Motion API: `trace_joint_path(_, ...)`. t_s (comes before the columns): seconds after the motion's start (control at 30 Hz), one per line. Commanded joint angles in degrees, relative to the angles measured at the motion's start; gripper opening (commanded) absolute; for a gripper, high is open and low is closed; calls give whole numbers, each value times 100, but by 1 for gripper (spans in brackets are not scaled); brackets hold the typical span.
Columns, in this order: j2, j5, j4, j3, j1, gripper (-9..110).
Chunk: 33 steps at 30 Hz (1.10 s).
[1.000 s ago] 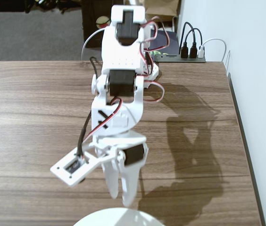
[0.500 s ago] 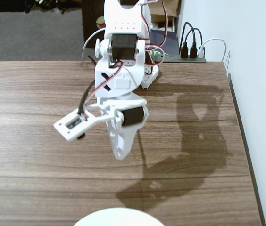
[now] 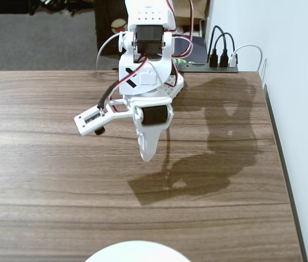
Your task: Grasp a lego block and put it on the plate.
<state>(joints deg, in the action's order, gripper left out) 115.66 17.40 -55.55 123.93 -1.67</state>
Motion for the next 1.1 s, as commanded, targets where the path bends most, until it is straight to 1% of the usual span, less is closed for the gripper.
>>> trace_joint_path(0.0, 580, -237, 229, 422, 35, 1)
trace_joint_path(0.4, 2338, -1345, 237, 2153, -35, 0)
trace_joint_path(0.6, 3085, -1327, 35, 2593, -220, 0)
trace_joint_path(0.93, 4236, -1292, -545, 3182, -246, 1)
trace_joint_path(1.07, 4685, -1310, -606, 3480, -290, 1)
